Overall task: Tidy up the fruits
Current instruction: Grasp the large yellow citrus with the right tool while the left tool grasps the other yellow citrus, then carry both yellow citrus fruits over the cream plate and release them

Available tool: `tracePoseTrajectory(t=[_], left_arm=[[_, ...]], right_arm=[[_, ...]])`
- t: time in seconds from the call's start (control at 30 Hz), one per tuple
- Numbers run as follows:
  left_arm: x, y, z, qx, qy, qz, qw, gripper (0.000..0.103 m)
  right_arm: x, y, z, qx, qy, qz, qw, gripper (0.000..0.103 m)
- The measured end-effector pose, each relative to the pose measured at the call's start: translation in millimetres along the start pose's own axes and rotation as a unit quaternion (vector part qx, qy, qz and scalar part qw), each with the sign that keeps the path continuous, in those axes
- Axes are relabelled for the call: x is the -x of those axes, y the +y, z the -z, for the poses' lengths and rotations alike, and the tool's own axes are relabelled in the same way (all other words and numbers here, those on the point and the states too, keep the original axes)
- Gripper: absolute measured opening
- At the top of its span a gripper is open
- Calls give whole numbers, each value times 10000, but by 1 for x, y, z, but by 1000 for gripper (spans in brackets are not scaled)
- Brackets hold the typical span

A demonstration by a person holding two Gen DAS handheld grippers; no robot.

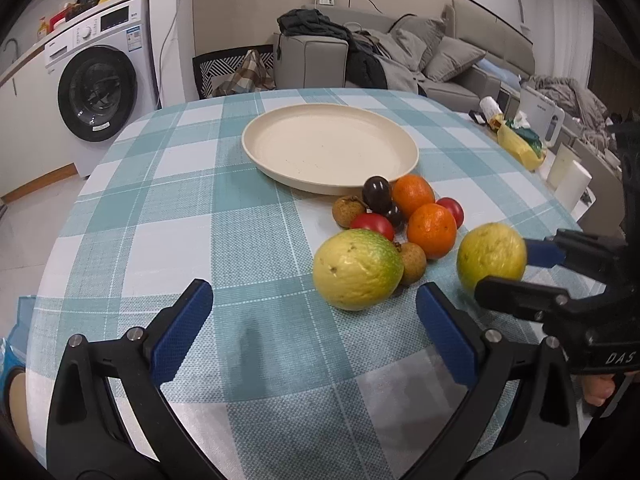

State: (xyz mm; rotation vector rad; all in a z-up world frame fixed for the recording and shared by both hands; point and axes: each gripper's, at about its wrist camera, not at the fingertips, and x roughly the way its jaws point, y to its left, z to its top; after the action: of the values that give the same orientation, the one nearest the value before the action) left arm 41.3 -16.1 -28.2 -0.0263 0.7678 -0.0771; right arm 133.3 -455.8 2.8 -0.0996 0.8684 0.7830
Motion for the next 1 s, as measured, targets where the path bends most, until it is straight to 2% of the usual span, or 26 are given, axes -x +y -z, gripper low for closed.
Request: tracePoseTrajectory(t=[0.17, 0.47, 0.6, 0.73, 0.93, 1.0], left_arm=[[-12, -2, -5, 36, 168, 140, 9998, 97], [-26, 0, -12, 129, 315, 474, 9983, 75], [-28, -3, -12, 100, 296, 735, 9968, 51], [-20, -11, -10, -54, 205, 688, 9974, 51], [-11, -7, -9, 72, 73, 725, 9973, 51], [-7, -5, -10, 109, -12, 633, 9979, 51]], right_arm=[[6, -8, 1, -112, -64, 66, 9999, 55], [12, -12, 0, -112, -130, 112, 9998, 55], [14, -13, -2, -130, -173, 129, 9997, 55], [17, -14, -2, -129, -216, 142, 9996, 55], [15, -16, -3, -144, -227, 189, 9995, 55], [15, -16, -3, -123, -270, 229, 9993, 55]])
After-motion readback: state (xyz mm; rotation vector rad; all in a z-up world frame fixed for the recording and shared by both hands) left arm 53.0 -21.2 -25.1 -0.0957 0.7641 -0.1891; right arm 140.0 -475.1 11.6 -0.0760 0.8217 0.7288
